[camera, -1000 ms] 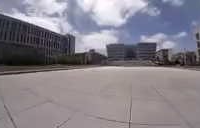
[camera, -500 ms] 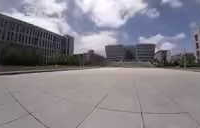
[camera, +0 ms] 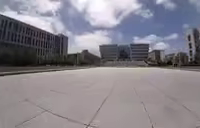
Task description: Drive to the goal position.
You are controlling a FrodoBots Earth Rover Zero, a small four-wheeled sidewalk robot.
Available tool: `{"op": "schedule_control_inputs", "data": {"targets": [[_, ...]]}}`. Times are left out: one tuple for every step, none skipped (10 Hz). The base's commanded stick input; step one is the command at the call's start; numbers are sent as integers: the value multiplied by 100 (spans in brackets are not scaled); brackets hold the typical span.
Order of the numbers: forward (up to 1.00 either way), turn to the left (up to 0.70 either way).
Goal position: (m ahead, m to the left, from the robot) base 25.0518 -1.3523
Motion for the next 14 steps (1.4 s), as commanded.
{"op": "schedule_control_inputs", "data": {"targets": [[100,-40],[100,-40],[100,-40],[100,-14],[100,0],[100,0],[100,0],[100,0],[100,0],[100,0],[100,0],[100,0],[100,0],[100,0]]}}
